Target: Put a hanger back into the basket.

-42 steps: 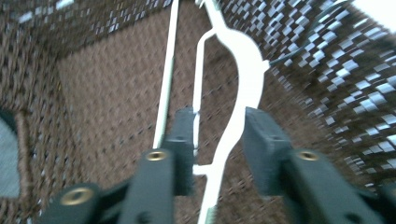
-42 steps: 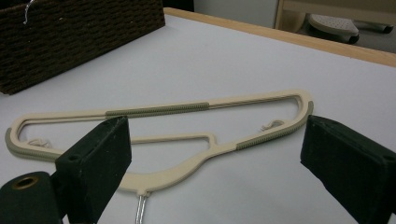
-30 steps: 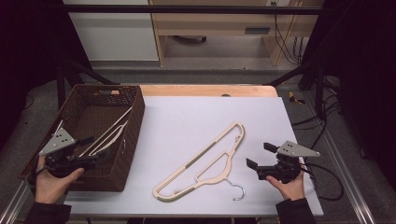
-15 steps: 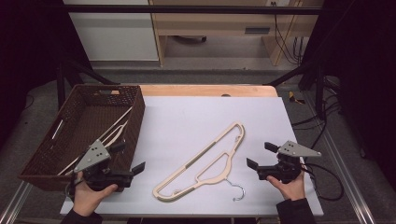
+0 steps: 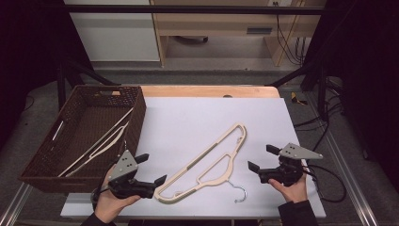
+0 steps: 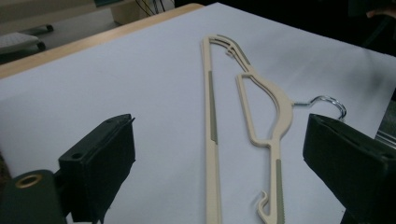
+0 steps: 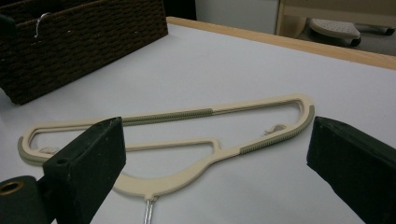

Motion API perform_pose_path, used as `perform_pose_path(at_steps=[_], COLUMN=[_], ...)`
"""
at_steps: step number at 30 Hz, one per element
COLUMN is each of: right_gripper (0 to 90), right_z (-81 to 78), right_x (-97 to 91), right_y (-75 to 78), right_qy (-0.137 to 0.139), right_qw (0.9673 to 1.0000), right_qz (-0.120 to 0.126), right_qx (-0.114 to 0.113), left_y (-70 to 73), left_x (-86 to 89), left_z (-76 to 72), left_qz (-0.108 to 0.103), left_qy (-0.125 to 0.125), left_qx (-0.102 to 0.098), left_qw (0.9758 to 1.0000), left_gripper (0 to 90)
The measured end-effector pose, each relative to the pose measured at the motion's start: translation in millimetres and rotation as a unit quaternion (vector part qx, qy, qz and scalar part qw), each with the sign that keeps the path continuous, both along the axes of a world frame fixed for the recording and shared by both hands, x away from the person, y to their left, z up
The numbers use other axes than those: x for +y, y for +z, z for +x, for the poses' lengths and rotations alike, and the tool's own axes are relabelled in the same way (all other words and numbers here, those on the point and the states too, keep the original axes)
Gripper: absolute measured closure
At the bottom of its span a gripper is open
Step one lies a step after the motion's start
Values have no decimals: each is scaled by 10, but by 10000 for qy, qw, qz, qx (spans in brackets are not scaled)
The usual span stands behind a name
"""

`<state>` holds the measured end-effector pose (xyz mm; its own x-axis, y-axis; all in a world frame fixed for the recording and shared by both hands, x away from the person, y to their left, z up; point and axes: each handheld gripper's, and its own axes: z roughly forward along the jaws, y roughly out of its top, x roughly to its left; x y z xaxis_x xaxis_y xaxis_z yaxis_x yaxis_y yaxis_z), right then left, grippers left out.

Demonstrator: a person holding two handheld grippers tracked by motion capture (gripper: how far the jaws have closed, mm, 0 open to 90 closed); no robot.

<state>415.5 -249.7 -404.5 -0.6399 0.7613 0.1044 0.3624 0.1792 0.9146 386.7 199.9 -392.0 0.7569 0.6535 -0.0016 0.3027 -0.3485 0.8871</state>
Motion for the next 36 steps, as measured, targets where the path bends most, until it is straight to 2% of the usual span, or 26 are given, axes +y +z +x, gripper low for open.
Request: perform_pose_path(at_steps=[1, 3, 5, 6, 8, 11, 15, 17, 19, 27, 29, 34, 36], right_gripper=[46, 45, 44, 44, 44, 47, 64, 88, 95, 174, 212, 323, 382], right_z=[-3, -6, -14, -14, -19, -38, -68, -96, -104, -153, -155, -129, -121], right_x=[5, 2, 5, 5, 5, 30, 76, 143, 162, 372, 418, 498, 524], right_y=[-1, -2, -3, -3, -8, -29, -66, -126, -143, -354, -399, -493, -524], right_qy=[-9, 9, -16, -16, 10, 77, 121, 203, 225, 580, 662, 727, 763], right_qw=[10000, 10000, 10000, 10000, 10000, 9999, 9994, 9982, 9979, 9912, 9892, 9859, 9844], right_qz=[7, -13, -13, -13, -44, -120, -242, -427, -462, -840, -871, -1010, -1027], right_qx=[15, 15, 27, 27, 32, 96, 229, 368, 399, 841, 973, 1118, 1206], left_y=[-56, -82, -142, -142, -176, -236, -290, -306, -319, -345, -329, -296, -296], left_x=[-64, -95, -182, -182, -234, -314, -390, -413, -420, -305, -269, -205, -186], left_z=[12, 16, 20, 20, 28, 40, 45, 42, 28, -14, -26, -42, -37], left_qz=[86, 156, 365, 365, 502, 557, 516, 523, 541, 312, 271, 187, 155], left_qy=[-26, -41, -60, -60, -101, -310, -472, -473, -430, -323, -319, -266, -248], left_qx=[86, 97, 157, 157, 159, 182, 295, 282, 224, 154, 251, 210, 273], left_qw=[9999, 9998, 9992, 9992, 9986, 9978, 9971, 9971, 9974, 9989, 9988, 9993, 9992], left_gripper=[115, 127, 169, 183, 216, 285, 304, 314, 322, 310, 299, 282, 249])
